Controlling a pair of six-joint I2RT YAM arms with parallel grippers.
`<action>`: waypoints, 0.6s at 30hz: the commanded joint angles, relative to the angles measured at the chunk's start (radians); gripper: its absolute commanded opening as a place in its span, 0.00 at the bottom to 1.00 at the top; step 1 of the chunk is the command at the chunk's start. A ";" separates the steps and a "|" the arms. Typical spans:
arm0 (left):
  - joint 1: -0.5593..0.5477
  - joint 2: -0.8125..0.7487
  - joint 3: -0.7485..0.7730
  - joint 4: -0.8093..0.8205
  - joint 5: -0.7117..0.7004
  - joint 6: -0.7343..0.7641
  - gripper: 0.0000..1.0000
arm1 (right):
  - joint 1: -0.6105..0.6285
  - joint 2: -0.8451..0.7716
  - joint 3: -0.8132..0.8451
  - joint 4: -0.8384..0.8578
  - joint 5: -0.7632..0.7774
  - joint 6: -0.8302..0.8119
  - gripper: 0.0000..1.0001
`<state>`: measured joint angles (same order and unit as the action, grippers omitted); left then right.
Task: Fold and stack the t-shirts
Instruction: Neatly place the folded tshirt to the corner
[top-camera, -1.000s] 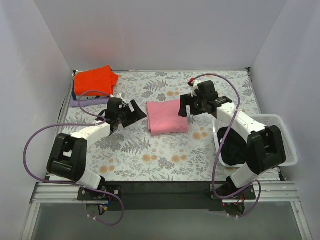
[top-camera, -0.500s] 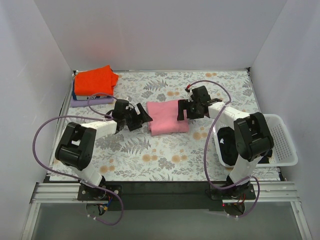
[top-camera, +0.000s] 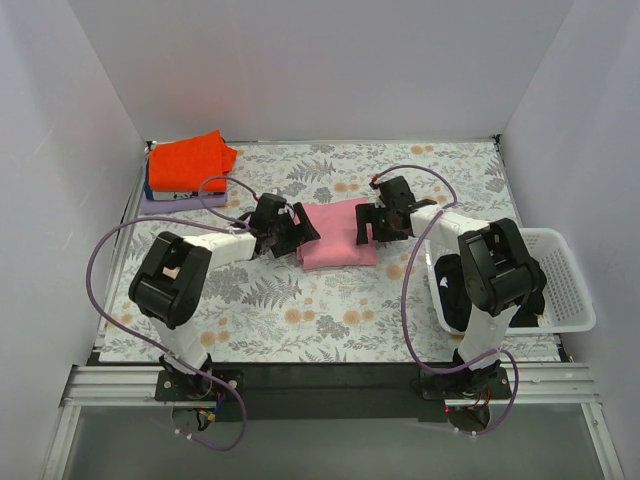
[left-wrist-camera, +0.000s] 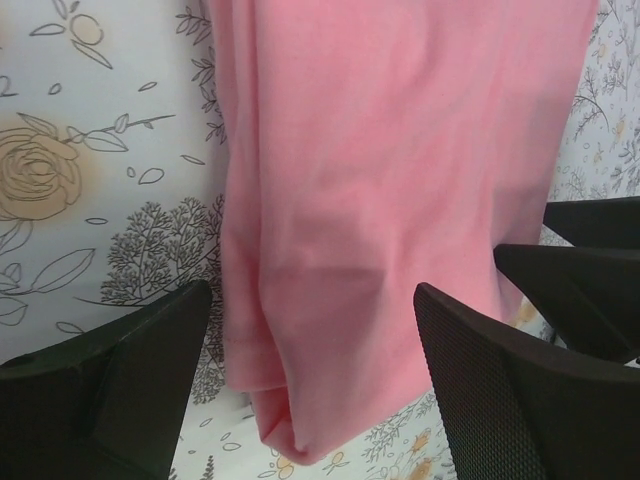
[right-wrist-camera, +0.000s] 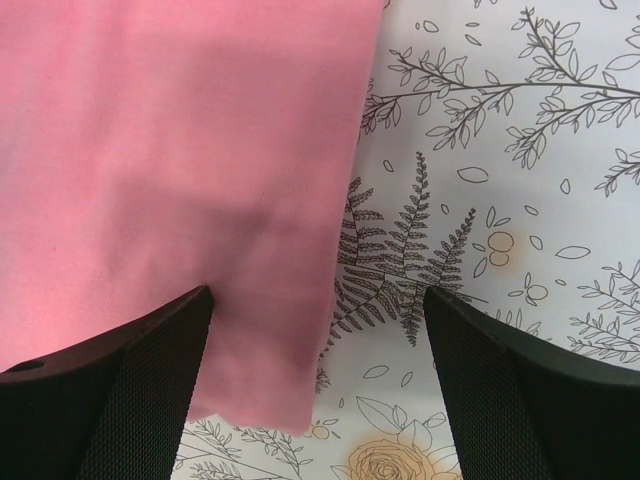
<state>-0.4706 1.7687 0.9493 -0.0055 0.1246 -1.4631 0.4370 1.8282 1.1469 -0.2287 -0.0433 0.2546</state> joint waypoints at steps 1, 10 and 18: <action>-0.025 0.043 0.016 -0.060 -0.066 -0.031 0.82 | 0.011 0.000 -0.001 0.026 0.028 0.002 0.92; -0.100 0.159 0.088 -0.001 -0.062 -0.104 0.82 | 0.022 0.002 -0.003 0.032 0.013 0.005 0.92; -0.148 0.231 0.134 0.032 -0.063 -0.141 0.72 | 0.031 0.003 -0.019 0.055 -0.003 0.021 0.92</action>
<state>-0.5861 1.9331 1.0908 0.1112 0.0807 -1.5871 0.4576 1.8282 1.1465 -0.2100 -0.0299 0.2615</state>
